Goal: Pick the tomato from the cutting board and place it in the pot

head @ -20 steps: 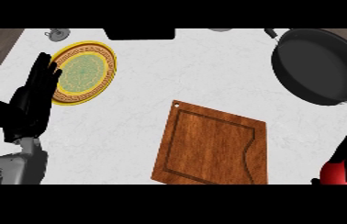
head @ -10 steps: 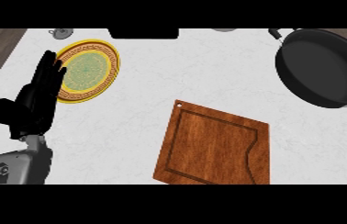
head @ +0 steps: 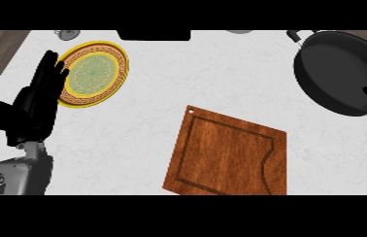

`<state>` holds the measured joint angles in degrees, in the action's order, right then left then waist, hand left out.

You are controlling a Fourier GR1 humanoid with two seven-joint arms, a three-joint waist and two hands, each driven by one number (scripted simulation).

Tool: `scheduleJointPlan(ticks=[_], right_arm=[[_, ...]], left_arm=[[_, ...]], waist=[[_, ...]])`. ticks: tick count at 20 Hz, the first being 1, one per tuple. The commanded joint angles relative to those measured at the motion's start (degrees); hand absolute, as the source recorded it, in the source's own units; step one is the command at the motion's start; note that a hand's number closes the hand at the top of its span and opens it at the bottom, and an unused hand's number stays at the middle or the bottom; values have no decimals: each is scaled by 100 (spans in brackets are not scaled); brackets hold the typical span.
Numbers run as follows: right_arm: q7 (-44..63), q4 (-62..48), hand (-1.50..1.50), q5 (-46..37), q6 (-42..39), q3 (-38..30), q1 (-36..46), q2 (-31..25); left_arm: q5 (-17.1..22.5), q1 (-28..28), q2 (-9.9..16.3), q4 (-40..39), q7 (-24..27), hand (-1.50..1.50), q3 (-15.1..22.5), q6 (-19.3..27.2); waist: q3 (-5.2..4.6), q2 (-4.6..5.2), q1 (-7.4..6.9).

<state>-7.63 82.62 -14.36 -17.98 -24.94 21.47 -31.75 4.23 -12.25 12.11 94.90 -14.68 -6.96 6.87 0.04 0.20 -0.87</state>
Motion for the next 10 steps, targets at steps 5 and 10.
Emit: scheduleJointPlan(ticks=[5, 10], right_arm=[[-1233, -1478, 150, -2265, 2169, 531, 254, -228], [-1823, -3702, 150, -2551, 2800, 542, 1381, -321]], left_arm=[[-8, -191, -106, -215, 116, 0, 85, -35], [44, -228, -123, -409, 313, 0, 28, -115]], waist=[[8, 75, -121], [9, 86, -191]])
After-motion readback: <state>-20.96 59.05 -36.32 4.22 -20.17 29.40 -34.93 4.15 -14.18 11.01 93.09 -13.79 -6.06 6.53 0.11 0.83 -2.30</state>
